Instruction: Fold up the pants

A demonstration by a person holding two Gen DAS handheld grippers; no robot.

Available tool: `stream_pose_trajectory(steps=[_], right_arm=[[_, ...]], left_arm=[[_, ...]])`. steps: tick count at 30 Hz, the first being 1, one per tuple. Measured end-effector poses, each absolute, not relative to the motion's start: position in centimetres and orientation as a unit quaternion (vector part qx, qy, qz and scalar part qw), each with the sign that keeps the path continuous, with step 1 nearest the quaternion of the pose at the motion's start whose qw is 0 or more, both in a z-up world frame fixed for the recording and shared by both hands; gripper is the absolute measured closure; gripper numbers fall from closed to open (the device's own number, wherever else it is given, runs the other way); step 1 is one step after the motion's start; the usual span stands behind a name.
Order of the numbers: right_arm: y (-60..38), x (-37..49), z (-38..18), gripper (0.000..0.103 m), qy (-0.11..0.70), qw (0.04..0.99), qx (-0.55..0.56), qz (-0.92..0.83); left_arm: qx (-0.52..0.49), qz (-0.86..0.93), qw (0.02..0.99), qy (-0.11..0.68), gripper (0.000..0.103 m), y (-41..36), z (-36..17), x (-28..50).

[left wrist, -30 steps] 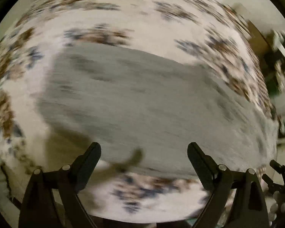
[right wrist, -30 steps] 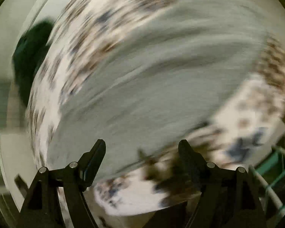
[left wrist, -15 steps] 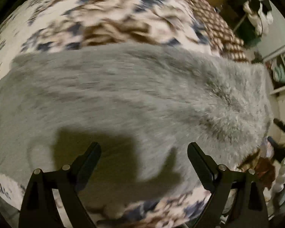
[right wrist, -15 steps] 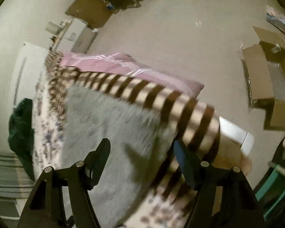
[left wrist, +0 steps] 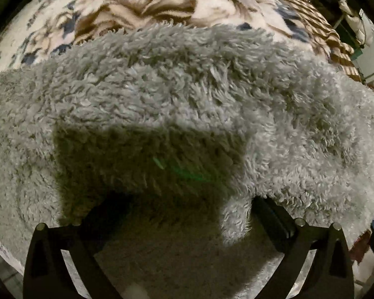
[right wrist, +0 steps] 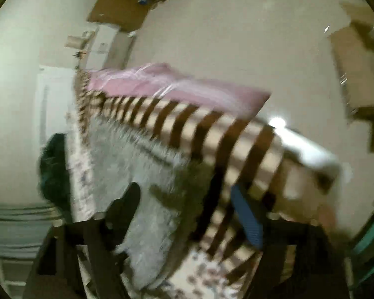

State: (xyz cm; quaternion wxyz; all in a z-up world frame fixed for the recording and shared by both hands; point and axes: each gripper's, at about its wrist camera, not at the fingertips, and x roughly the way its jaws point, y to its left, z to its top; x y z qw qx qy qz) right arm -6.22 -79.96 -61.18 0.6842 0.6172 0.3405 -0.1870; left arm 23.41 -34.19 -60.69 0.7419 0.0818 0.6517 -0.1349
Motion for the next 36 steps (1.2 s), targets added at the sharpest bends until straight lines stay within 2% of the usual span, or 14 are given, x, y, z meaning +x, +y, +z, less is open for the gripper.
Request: stream_pose_trajectory(steps=[5, 6, 8, 11, 15, 16, 17, 18, 25, 31, 36], right_arm=[[-79.0, -3.1, -65.3, 0.026, 0.337, 0.678, 0.641, -0.128], [-78.8, -2.6, -65.3, 0.035, 0.321, 0.689, 0.638, -0.128], [-78.4, -1.9, -64.2, 0.044, 0.280, 0.717, 0.627, -0.117], [-77.7, -0.2, -63.6, 0.045, 0.260, 0.737, 0.616, -0.100], [-77.9, 2.5, -66.8, 0.045, 0.253, 0.701, 0.661, -0.086], [-77.9, 3.1, -66.8, 0.049, 0.251, 0.703, 0.660, -0.088], [-77.8, 3.5, -66.4, 0.076, 0.252, 0.709, 0.652, -0.094], [-77.6, 3.8, -65.4, 0.083, 0.263, 0.719, 0.635, -0.104], [-72.8, 5.4, -55.3, 0.086, 0.273, 0.784, 0.546, -0.111], [-64.0, 9.8, -47.2, 0.086, 0.286, 0.830, 0.473, -0.078], [-52.0, 14.0, -45.1, 0.086, 0.322, 0.856, 0.403, -0.027]], left_arm=[[0.075, -0.119, 0.742, 0.656, 0.000, -35.2, -60.6, 23.7], [0.068, -0.116, 0.742, 0.657, 0.000, -35.1, -60.1, 23.6], [0.049, -0.120, 0.751, 0.647, 0.000, -34.3, -58.4, 22.9], [0.055, -0.145, 0.763, 0.627, 0.000, -35.5, -57.1, 22.3], [0.068, -0.145, 0.762, 0.627, 0.000, -37.1, -57.6, 22.9], [0.061, -0.146, 0.762, 0.628, 0.000, -37.3, -57.5, 22.9], [0.051, -0.148, 0.763, 0.627, 0.000, -37.3, -57.2, 23.3], [0.042, -0.151, 0.765, 0.625, 0.000, -37.1, -56.7, 23.6], [0.009, -0.148, 0.785, 0.601, 0.000, -31.4, -51.9, 23.5], [-0.048, -0.118, 0.805, 0.579, 0.000, -19.8, -46.3, 22.7], [-0.087, -0.079, 0.817, 0.564, 0.000, -9.6, -44.1, 22.2]])
